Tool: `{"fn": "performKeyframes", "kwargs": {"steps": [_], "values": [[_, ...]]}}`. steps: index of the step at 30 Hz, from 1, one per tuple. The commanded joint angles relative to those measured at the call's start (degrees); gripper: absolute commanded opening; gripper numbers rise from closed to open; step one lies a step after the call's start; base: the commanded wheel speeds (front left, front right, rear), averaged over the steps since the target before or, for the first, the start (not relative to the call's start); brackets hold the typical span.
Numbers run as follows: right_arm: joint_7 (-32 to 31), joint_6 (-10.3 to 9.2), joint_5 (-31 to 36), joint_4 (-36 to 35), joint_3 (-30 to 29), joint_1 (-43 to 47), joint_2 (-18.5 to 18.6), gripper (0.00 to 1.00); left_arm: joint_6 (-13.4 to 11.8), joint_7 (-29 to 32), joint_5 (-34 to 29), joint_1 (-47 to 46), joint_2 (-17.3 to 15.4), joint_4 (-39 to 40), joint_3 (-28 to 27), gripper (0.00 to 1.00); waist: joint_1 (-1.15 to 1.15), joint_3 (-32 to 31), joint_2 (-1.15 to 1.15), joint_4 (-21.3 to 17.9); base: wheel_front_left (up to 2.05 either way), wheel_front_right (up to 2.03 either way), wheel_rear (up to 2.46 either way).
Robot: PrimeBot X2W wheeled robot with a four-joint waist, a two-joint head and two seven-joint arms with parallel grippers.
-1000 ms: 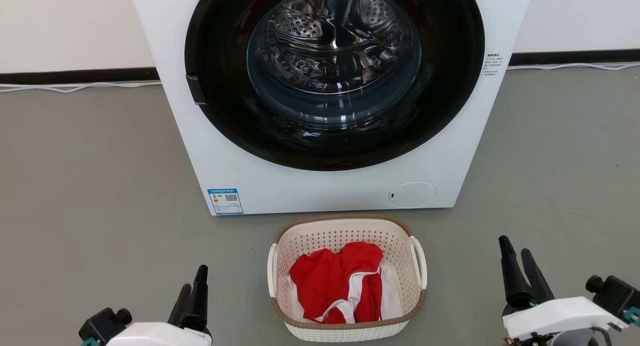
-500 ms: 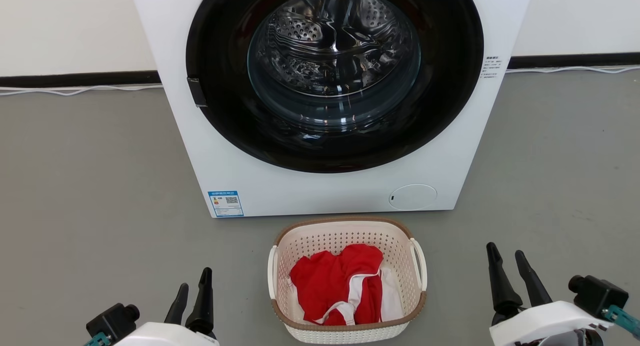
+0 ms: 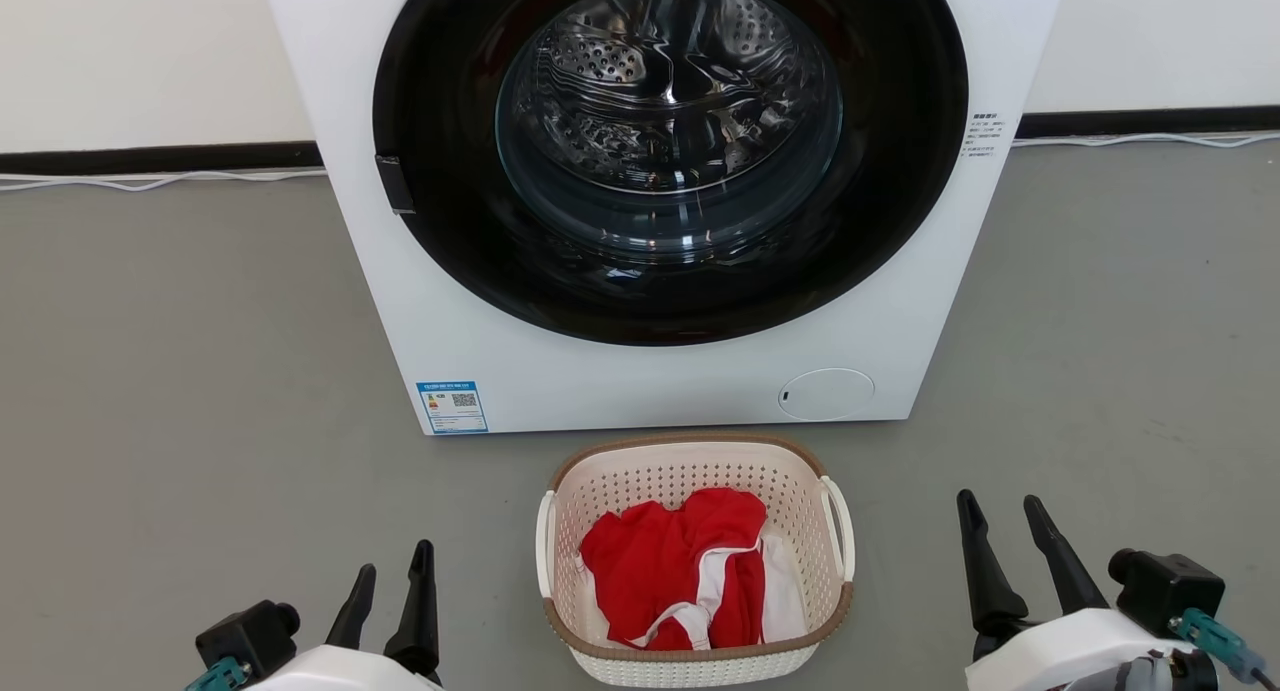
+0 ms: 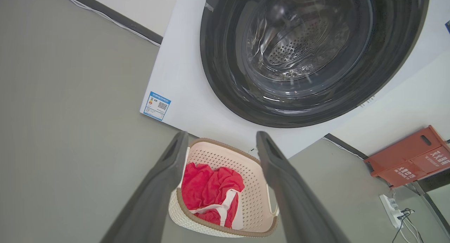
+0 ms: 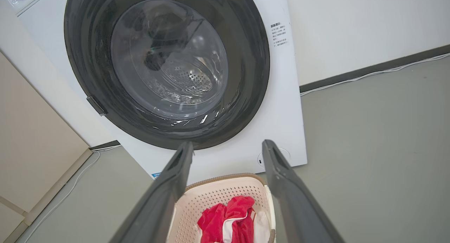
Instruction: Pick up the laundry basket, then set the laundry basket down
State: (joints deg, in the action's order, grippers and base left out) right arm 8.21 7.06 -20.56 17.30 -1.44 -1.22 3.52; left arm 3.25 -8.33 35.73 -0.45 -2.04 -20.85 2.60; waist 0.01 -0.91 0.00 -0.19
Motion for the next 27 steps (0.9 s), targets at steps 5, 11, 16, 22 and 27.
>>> {"fn": "performKeyframes", "kwargs": {"steps": [5,11,16,22,27], "values": [[1.7,0.32,5.2,-1.0,1.3,-1.7,0.5,1.0,-0.5,-1.6,-4.2,-3.0,-0.6,0.8,-0.7,1.0,0.0,0.0,0.0,0.0,0.0,0.0,0.0],[2.7,0.35,9.7,-0.6,1.2,-1.6,0.3,1.0,-0.8,-2.6,-8.1,-3.1,-0.6,0.5,-0.3,1.0,0.0,0.0,0.0,0.1,0.0,0.0,0.0],[3.6,0.36,13.5,-0.3,0.7,-1.3,0.0,1.0,-1.1,-3.5,-11.2,-3.2,-0.7,0.0,0.1,1.0,0.0,0.1,0.0,0.2,0.0,0.0,0.0],[4.6,0.38,18.1,0.2,0.1,-0.9,-0.4,1.0,-1.4,-4.5,-15.0,-3.4,-0.7,-0.4,0.3,1.0,0.0,0.2,0.0,0.4,0.0,0.0,0.0],[5.4,0.4,22.1,0.5,-0.5,-0.7,-0.5,1.0,-1.6,-5.3,-18.2,-3.5,-0.8,-0.6,0.3,1.0,0.0,0.3,0.0,0.4,0.0,0.0,0.0]]}}
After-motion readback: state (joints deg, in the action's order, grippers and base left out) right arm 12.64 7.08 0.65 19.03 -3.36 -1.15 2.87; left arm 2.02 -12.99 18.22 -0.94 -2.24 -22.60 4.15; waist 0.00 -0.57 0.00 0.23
